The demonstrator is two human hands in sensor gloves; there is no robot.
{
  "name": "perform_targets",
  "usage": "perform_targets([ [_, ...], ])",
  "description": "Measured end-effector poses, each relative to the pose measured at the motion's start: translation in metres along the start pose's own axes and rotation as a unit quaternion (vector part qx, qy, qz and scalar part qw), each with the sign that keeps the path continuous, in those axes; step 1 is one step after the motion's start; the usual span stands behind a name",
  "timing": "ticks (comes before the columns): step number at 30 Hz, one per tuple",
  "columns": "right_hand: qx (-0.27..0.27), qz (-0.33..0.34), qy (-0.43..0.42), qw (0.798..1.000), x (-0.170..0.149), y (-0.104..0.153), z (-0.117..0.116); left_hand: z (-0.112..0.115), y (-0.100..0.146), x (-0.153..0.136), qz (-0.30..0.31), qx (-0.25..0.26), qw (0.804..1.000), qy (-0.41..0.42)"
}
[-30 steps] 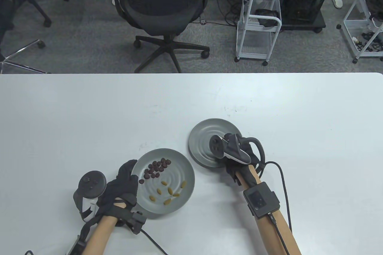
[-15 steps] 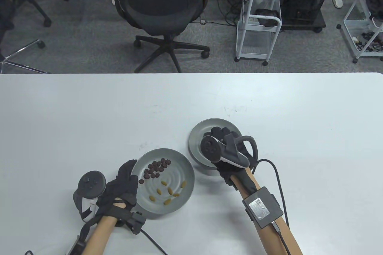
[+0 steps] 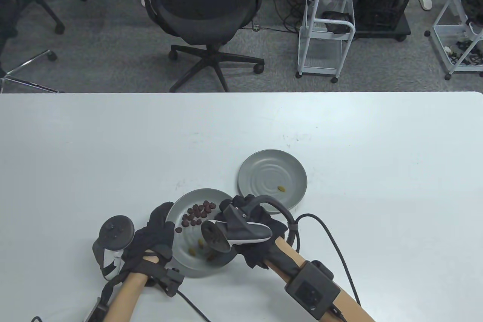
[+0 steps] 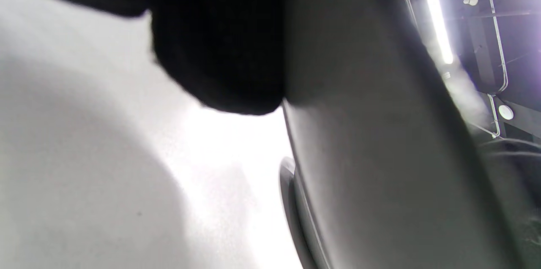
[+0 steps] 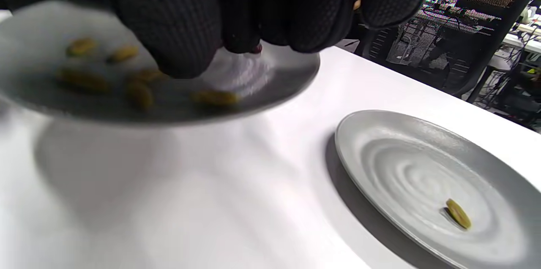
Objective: Pick raisins with hand pinch into plate
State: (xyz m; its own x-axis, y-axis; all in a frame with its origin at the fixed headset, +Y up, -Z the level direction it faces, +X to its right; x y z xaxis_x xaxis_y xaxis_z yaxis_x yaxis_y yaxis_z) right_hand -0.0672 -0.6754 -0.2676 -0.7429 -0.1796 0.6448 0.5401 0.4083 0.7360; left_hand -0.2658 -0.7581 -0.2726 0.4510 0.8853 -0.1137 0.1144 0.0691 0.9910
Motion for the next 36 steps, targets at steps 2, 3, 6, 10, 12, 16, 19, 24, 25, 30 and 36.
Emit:
perform_targets([
  [2,0.008,-0.001,0.006,1.000,0.002,-0.004,-0.005,0.000,0.000,0.000,0.001,0.000,1.000,0.002],
  [3,0.010,-0.001,0.008,1.000,0.003,-0.005,-0.006,0.000,0.000,0.000,0.002,0.000,1.000,0.003],
  [6,0.009,0.003,0.007,1.000,0.004,-0.009,-0.009,0.000,-0.001,0.000,0.000,-0.008,1.000,0.004],
  [10,-0.002,0.011,0.010,1.000,0.006,-0.012,-0.011,0.002,-0.001,-0.001,-0.003,-0.014,1.000,0.001],
  [12,-0.009,0.014,0.012,1.000,0.006,-0.012,-0.011,0.002,-0.001,-0.001,-0.003,-0.016,1.000,0.000],
  [16,-0.017,0.018,0.011,1.000,0.005,-0.012,-0.010,0.003,-0.001,-0.001,-0.002,-0.017,1.000,-0.001],
  [19,-0.021,0.018,0.013,1.000,0.006,-0.012,-0.010,0.003,-0.001,-0.002,-0.004,-0.016,1.000,0.002],
  [24,-0.029,0.020,0.016,0.999,0.006,-0.012,-0.009,0.002,-0.001,-0.002,-0.006,-0.014,1.000,0.005],
  [25,-0.030,0.021,0.016,0.999,0.006,-0.012,-0.009,0.002,-0.001,-0.002,-0.007,-0.013,1.000,0.005],
  [30,-0.056,0.038,-0.002,0.998,0.005,-0.007,-0.002,0.004,-0.002,-0.003,-0.009,-0.022,1.000,0.005],
  [36,-0.167,0.021,-0.048,0.985,-0.022,0.014,0.024,0.004,-0.002,-0.004,-0.008,-0.023,1.000,0.002],
])
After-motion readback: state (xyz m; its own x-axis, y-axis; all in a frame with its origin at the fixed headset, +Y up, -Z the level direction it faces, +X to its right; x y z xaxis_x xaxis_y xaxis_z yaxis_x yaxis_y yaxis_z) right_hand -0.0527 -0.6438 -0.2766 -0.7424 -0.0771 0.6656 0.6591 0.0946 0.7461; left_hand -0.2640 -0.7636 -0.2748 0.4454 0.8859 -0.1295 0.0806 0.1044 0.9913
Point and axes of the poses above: the tracker on the back of each hand, its own x axis roughly to the thumb side, its own y axis roughly from the fingertips to the wrist, z = x × y, the point moved 5 cm from there along -y, roughly from the wrist to the fingertips, and after that the axes turned 9 degrees about x, right-handed, at the moved point
